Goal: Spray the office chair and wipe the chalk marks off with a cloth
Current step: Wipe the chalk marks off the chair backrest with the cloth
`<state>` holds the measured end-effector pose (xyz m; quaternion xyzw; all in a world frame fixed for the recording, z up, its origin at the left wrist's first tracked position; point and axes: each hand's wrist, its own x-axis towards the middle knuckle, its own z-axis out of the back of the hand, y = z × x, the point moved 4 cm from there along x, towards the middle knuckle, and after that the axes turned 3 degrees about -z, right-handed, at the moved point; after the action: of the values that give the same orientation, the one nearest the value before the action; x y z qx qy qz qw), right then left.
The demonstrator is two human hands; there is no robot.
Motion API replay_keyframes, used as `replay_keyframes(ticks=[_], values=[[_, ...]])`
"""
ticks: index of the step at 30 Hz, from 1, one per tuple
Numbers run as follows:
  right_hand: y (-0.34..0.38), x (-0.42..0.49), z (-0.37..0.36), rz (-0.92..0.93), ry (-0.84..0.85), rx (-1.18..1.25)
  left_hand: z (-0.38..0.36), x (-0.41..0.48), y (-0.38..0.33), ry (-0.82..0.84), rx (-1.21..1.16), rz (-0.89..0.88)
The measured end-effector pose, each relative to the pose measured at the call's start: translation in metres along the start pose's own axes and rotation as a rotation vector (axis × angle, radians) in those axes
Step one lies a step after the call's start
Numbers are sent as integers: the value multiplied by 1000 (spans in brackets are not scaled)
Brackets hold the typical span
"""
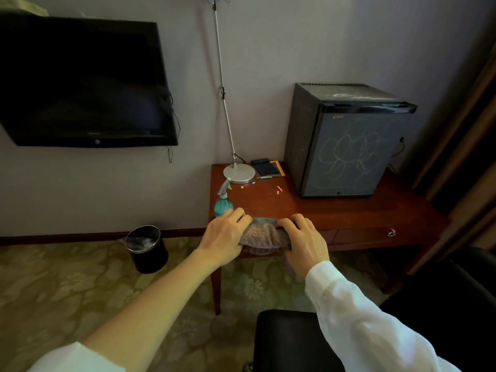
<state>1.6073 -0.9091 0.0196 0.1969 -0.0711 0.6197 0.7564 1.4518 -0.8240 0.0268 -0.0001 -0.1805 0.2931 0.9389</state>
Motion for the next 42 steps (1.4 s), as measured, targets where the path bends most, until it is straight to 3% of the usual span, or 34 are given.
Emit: replay_keyframes(ticks=[10,18,31,42], values=[[-20,17,3,29,34,10,-4,22,-6,11,23,29],[-9,50,-21,11,51,8,-17,39,34,57,14,3],[58,140,-86,-255,78,-62,-30,94,173,168,50,-248],[35,169,-75,-363,47,-104,-34,147,179,133,3,-342]])
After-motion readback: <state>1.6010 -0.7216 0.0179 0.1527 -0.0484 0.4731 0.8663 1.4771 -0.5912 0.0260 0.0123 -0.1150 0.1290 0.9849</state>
